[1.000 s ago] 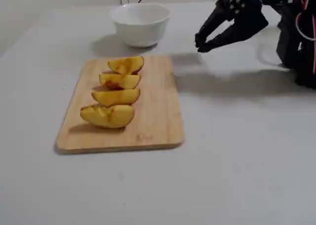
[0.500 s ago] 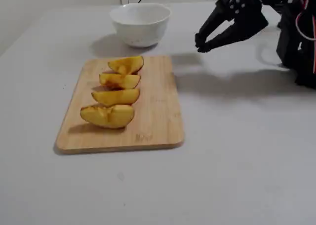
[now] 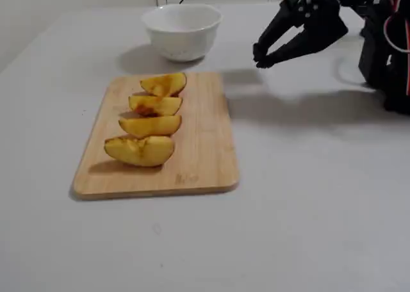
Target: Pick up the leftmost apple slice from the cutting board and place it into the bowl
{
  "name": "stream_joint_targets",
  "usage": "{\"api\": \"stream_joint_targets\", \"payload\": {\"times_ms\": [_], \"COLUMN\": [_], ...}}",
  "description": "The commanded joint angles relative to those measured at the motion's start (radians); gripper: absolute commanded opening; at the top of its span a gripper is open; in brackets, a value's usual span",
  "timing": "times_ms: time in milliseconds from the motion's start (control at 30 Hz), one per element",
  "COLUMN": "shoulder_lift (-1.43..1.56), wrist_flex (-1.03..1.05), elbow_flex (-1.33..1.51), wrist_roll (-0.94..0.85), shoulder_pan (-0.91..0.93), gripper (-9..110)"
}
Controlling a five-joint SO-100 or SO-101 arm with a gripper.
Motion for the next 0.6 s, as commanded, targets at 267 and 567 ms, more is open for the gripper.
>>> {"api": "stream_joint_targets", "payload": {"times_ms": [267, 567], "shoulder_lift": [0.009, 0.011], "wrist_flex": [-0.005, -0.031], "elbow_flex": [-0.005, 0.003], "wrist_roll": [0.006, -0.196], "shoulder_pan": [0.006, -0.132], "gripper": [0, 0]}}
